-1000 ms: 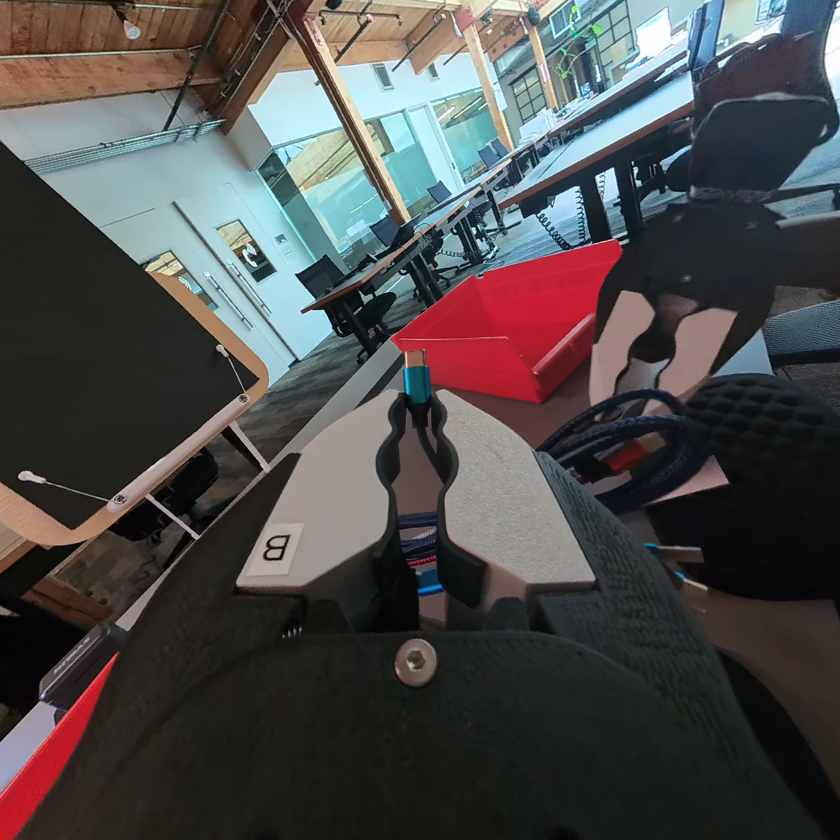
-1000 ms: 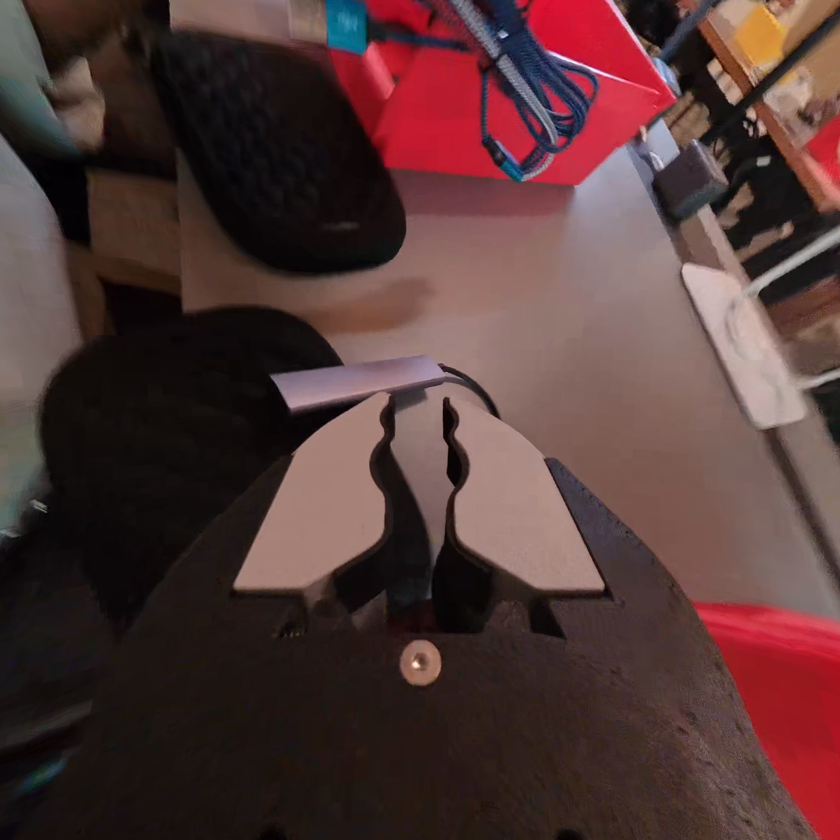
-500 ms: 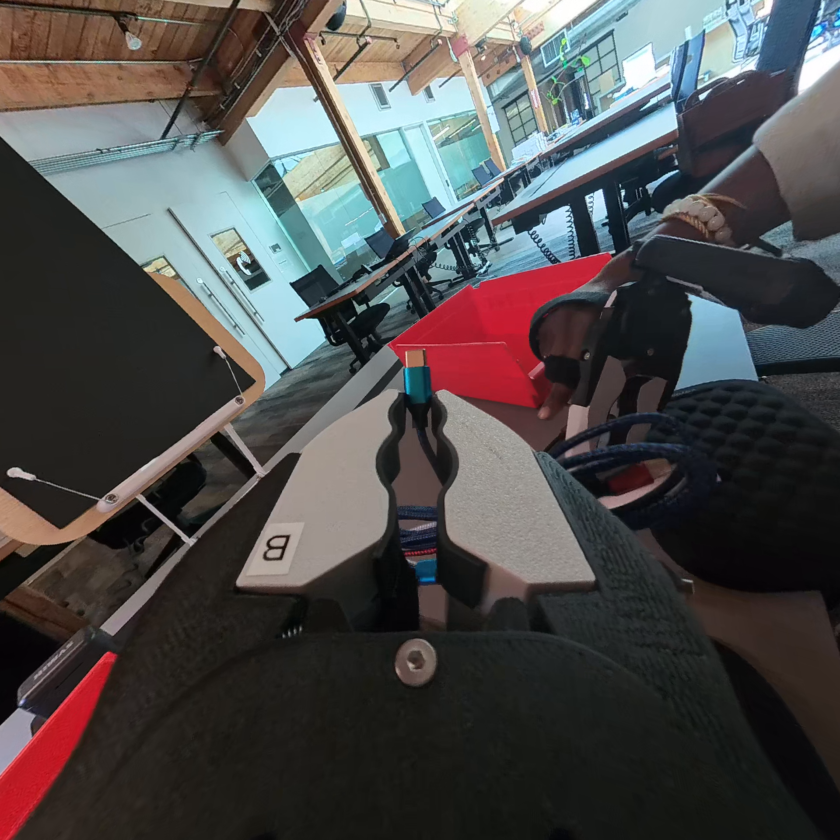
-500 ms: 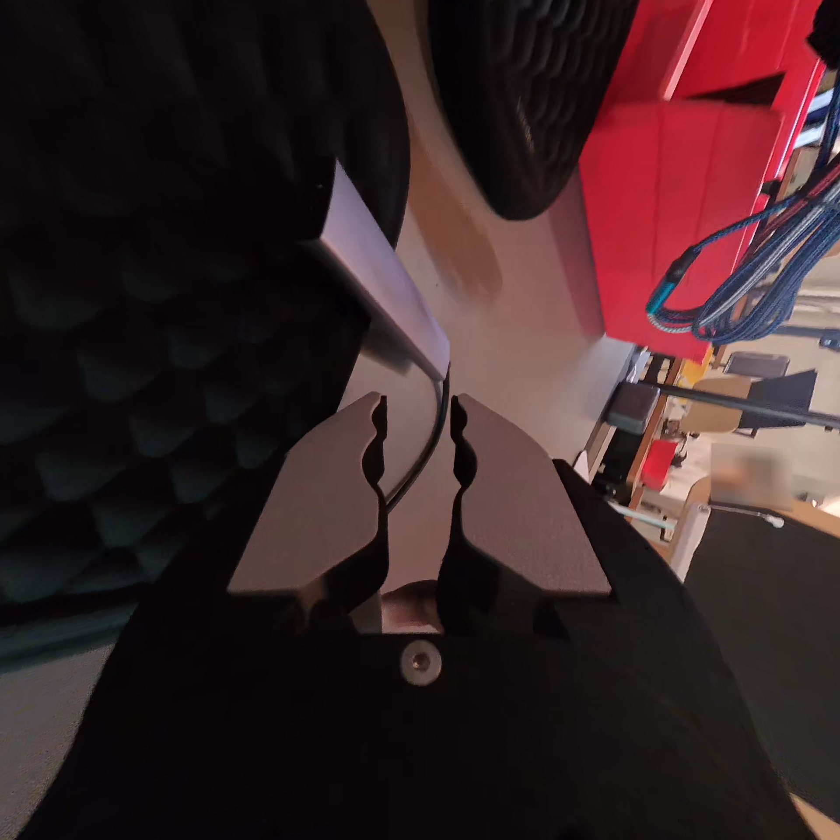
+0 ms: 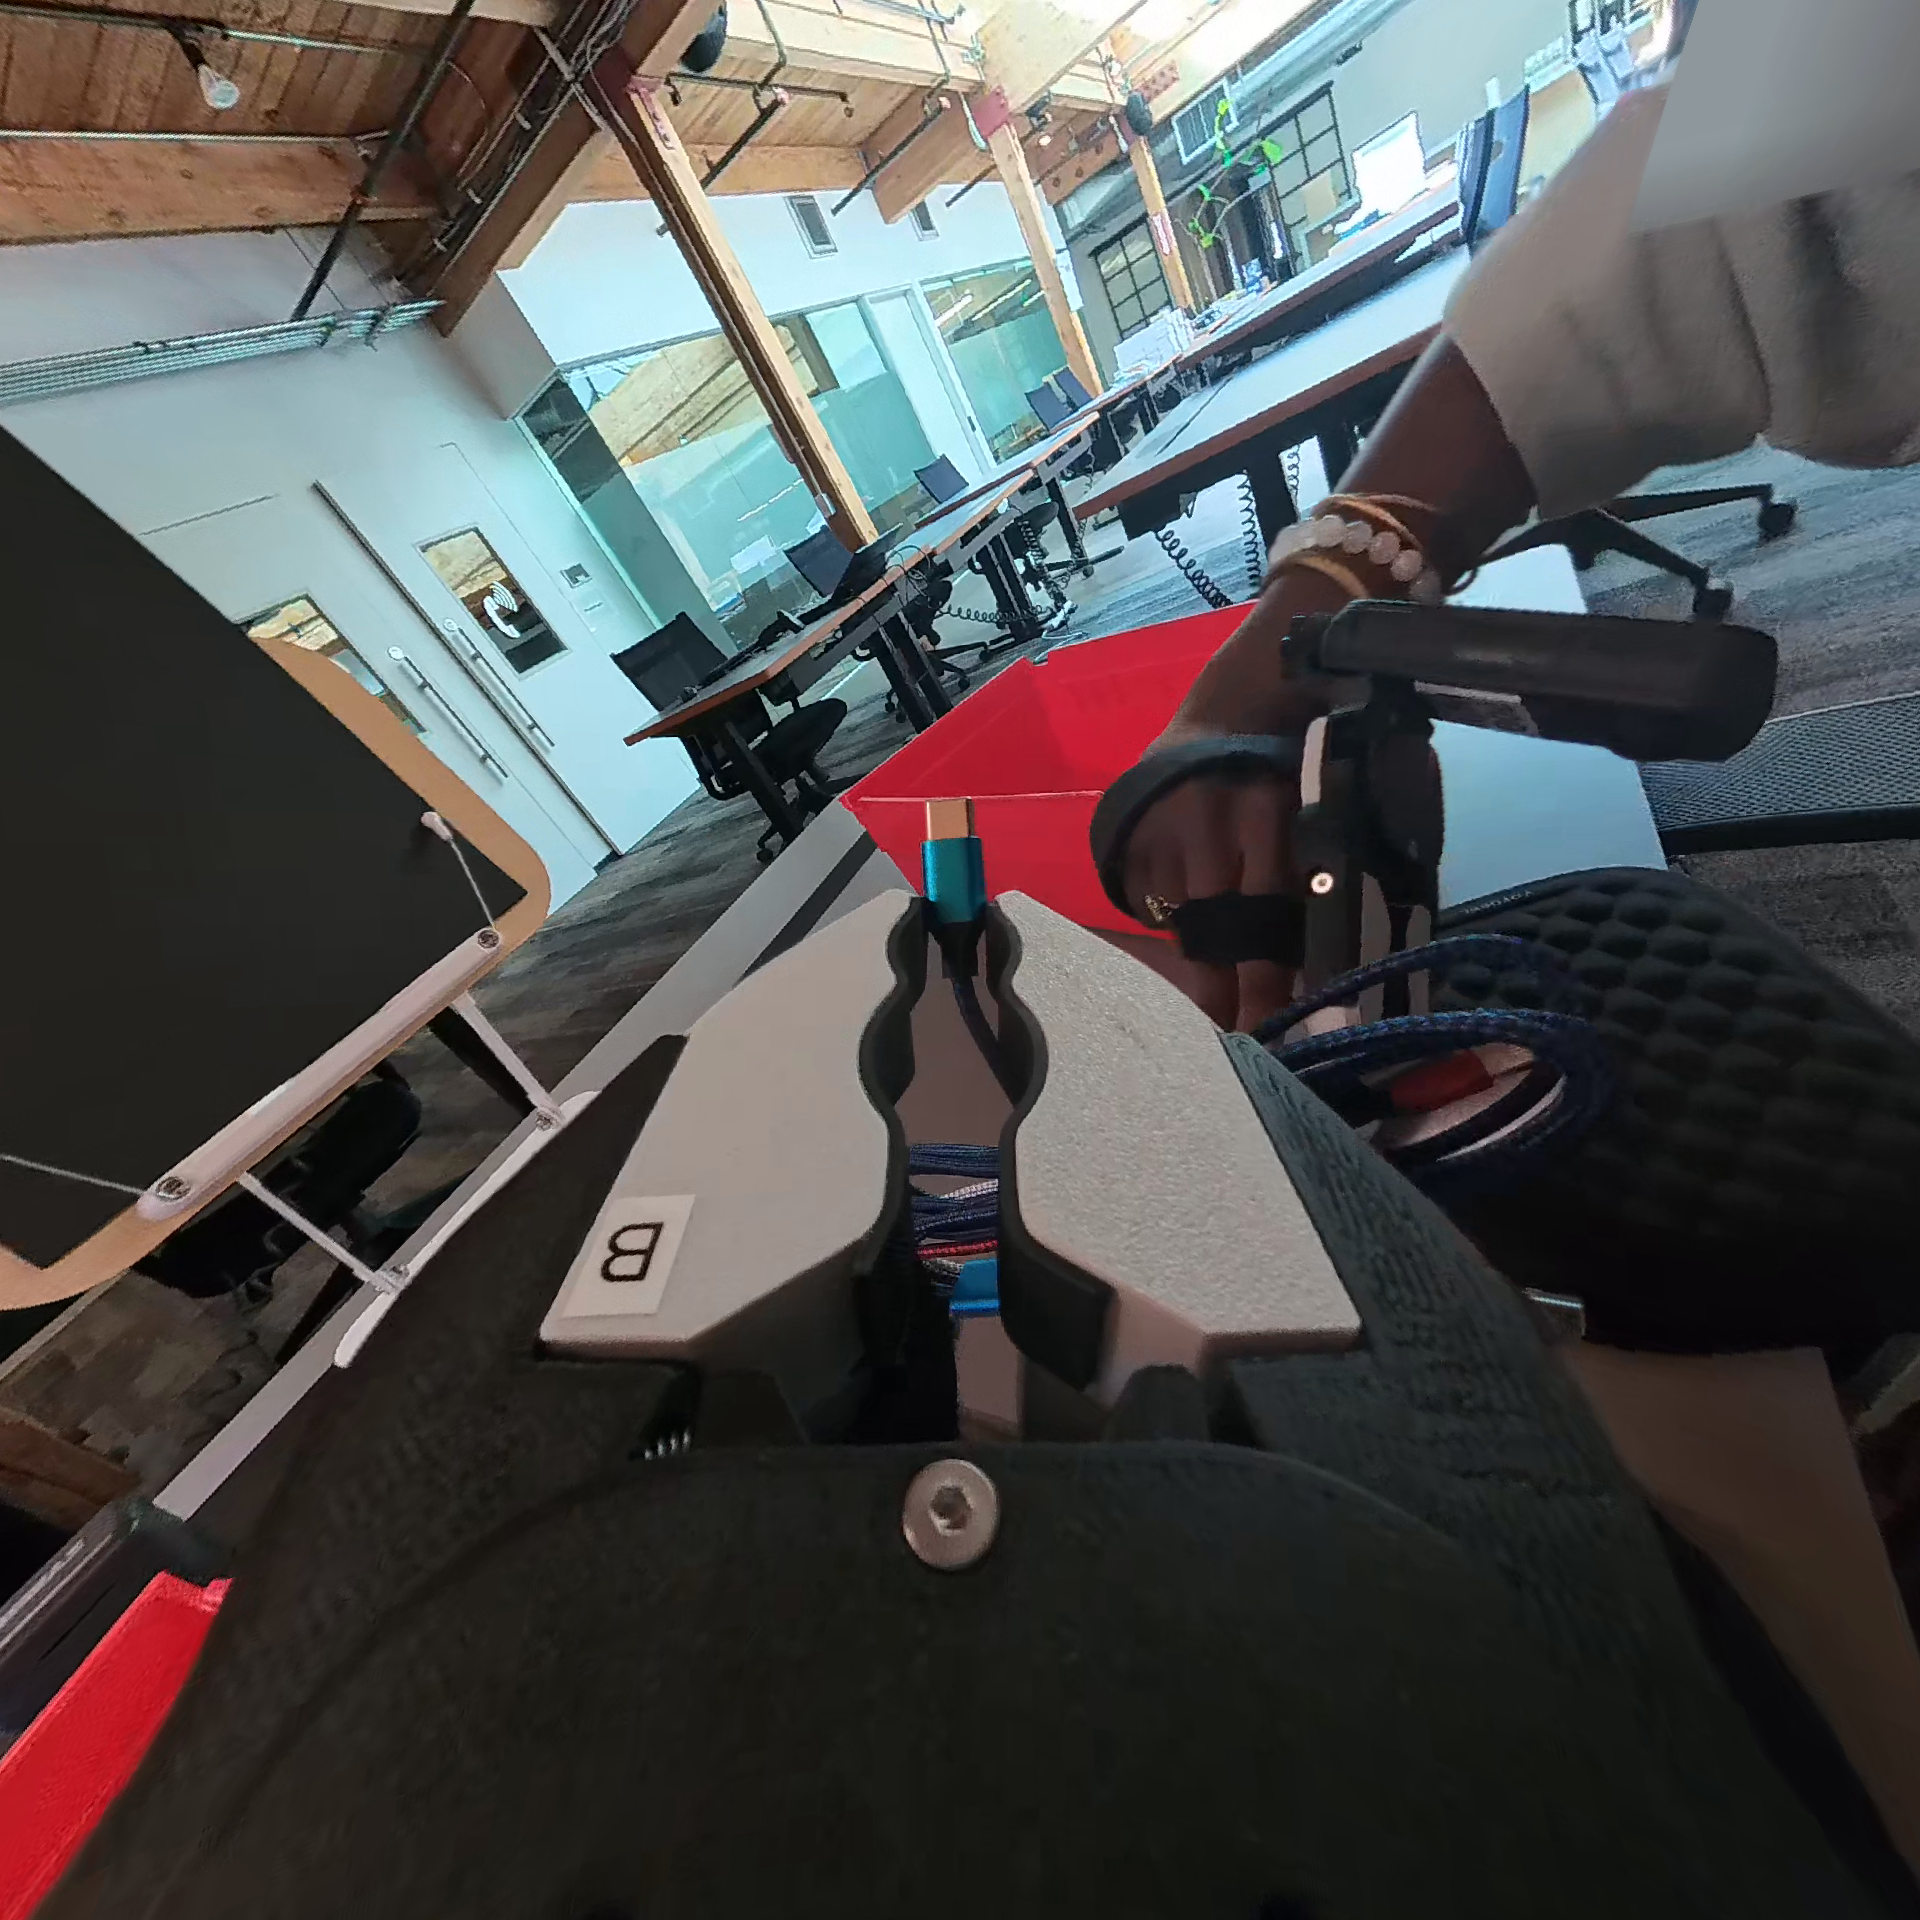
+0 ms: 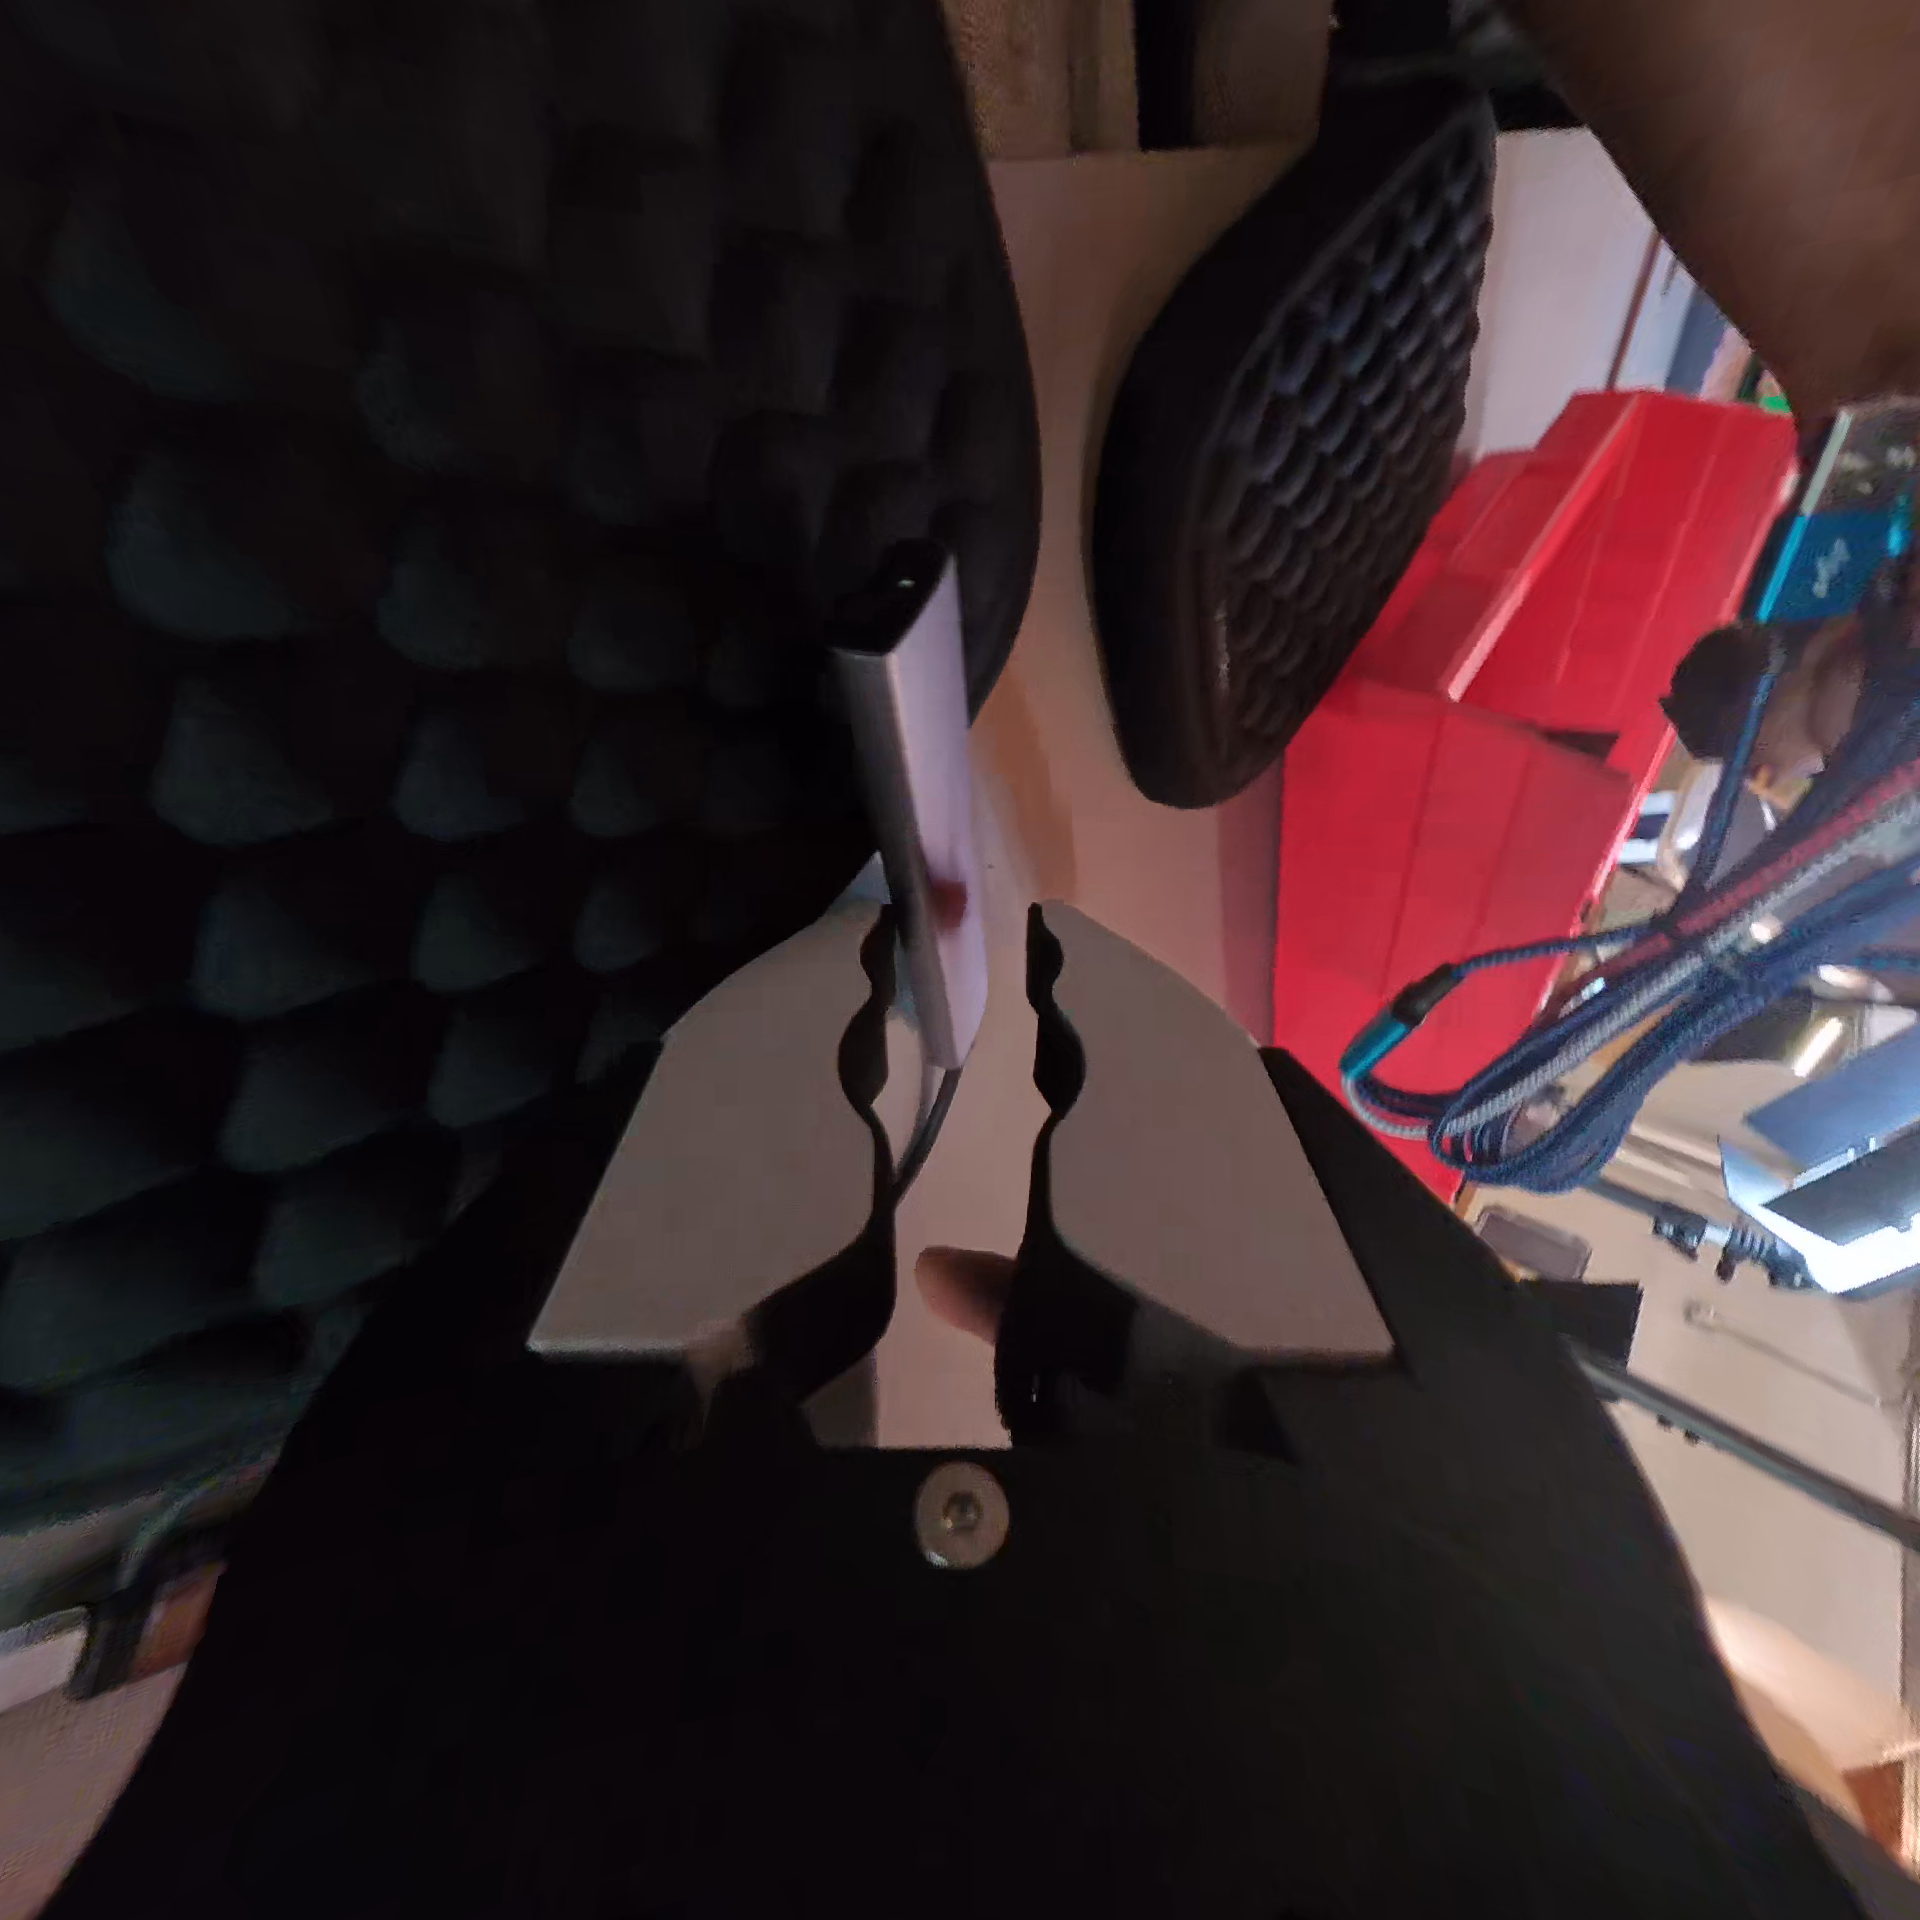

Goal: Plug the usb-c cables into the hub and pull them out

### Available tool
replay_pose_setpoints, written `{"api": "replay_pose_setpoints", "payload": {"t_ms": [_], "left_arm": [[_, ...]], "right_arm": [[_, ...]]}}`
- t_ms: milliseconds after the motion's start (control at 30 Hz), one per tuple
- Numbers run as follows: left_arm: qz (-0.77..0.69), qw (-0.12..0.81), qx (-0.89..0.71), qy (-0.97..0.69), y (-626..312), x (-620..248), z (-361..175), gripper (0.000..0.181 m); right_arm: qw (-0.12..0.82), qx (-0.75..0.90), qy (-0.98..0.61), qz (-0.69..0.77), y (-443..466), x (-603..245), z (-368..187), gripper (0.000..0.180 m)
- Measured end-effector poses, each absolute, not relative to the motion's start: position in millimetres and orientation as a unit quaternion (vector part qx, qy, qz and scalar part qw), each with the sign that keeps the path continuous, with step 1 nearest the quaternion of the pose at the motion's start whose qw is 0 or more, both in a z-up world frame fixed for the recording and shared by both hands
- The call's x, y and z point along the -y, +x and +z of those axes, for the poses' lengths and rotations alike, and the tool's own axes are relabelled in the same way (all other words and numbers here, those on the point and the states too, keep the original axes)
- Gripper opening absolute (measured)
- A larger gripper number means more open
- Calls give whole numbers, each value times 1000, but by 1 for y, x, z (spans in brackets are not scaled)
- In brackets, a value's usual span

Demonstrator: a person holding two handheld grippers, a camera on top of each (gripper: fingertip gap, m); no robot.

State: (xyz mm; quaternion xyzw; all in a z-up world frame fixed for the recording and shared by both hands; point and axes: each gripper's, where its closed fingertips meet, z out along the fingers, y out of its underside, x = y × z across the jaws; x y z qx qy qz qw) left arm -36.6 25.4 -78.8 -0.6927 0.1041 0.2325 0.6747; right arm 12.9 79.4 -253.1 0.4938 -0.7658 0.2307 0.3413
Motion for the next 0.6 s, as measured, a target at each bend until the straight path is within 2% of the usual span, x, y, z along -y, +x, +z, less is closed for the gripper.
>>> {"api": "replay_pose_setpoints", "payload": {"t_ms": [200, 400, 500, 600], "left_arm": [[234, 668, -101, -699, -40, -25, -83, 10], [237, 680, -83, -689, -48, -9, -76, 10], [236, 684, -79, -686, -49, -6, -74, 10], [236, 686, -87, -683, -44, -9, -71, 10]], "right_arm": [[329, 754, 527, 214, 8, -66, -261, 10], [343, 838, 350, 239, 1, -59, -211, 9], [252, 912, 255, 200, 21, -74, -186, 9], [46, 985, 128, 110, 70, -103, -185, 9]]}}
